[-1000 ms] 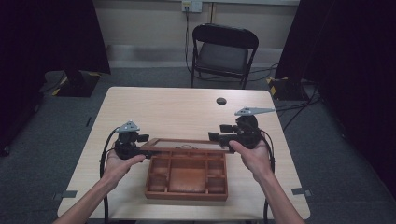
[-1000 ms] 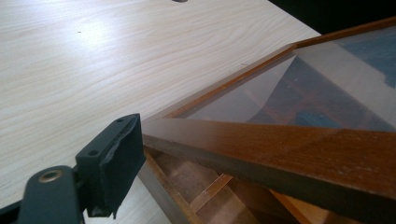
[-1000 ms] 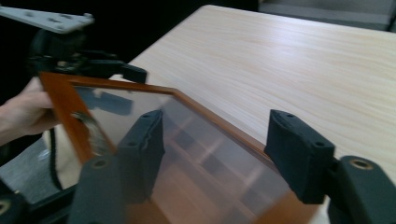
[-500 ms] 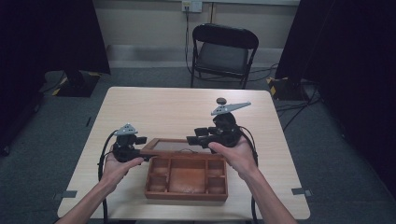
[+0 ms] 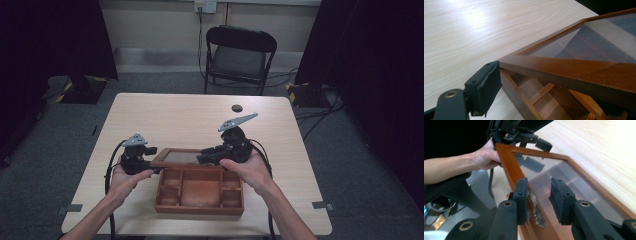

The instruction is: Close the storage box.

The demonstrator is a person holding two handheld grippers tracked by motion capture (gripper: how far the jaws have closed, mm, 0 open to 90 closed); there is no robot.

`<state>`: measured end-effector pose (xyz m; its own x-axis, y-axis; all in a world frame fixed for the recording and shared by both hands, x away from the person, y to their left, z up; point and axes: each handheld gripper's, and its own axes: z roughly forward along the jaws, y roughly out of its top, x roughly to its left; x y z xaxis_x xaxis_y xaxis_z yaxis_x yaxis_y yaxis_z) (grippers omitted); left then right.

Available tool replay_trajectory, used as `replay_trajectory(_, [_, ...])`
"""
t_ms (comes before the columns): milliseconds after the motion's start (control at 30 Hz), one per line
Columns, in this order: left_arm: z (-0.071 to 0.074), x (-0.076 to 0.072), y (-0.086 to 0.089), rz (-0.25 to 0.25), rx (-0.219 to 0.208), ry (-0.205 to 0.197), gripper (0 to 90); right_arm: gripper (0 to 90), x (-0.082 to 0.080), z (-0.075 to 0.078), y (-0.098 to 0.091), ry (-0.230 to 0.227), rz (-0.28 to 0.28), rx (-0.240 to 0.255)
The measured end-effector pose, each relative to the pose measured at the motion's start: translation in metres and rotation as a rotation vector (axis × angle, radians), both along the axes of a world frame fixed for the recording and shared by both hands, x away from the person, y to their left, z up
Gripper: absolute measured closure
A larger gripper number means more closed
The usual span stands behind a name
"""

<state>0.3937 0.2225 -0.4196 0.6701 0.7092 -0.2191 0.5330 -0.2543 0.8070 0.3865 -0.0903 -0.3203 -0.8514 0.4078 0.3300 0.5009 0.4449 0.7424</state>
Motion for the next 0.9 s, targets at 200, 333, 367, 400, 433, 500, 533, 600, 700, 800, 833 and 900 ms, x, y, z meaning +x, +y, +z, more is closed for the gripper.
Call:
replay_trajectory(200, [-0.001,-0.001,0.000,-0.009,0.009,-0.006,16.3,71.4,0.001,-0.003,0.002,0.032,0.003,-0.003])
replay_trajectory(333, [-0.002,-0.001,0.000,-0.003,0.028,-0.004,16.3,74.5,0.003,-0.006,0.003,0.070,0.009,-0.002])
replay_trajectory(367, [-0.002,0.000,0.000,-0.002,0.032,0.001,16.4,75.7,0.003,-0.007,0.003,0.085,0.014,-0.001])
replay_trajectory(400, [-0.003,0.000,-0.001,-0.002,0.032,0.006,16.4,78.0,0.003,-0.008,0.002,0.088,0.016,0.004])
replay_trajectory(433, [-0.003,-0.001,-0.001,-0.002,0.035,0.005,16.4,79.8,0.003,-0.008,0.002,0.093,0.022,0.006])
replay_trajectory(500, [-0.004,-0.001,-0.001,-0.001,0.033,0.010,16.4,81.0,0.003,-0.009,0.002,0.094,0.030,0.009])
replay_trajectory(533, [-0.004,0.000,-0.001,-0.006,0.035,0.011,16.3,81.2,0.003,-0.009,0.002,0.096,0.031,0.006])
replay_trajectory(600, [-0.006,0.000,-0.002,-0.012,0.034,0.015,16.3,81.4,0.003,-0.010,0.002,0.093,0.036,0.005])
replay_trajectory(700, [-0.006,0.001,-0.001,-0.016,0.041,0.018,16.4,81.5,0.004,-0.011,0.001,0.090,0.039,0.004])
replay_trajectory(800, [-0.007,0.002,0.001,-0.011,0.040,0.023,16.5,81.6,0.004,-0.012,0.001,0.076,0.040,-0.002])
replay_trajectory(833, [-0.007,0.002,0.002,-0.004,0.041,0.024,17.4,81.6,0.003,-0.012,0.001,0.074,0.045,-0.006])
replay_trajectory(900, [-0.006,0.003,0.005,0.009,0.035,0.033,19.4,81.6,0.003,-0.013,0.000,0.072,0.051,-0.006])
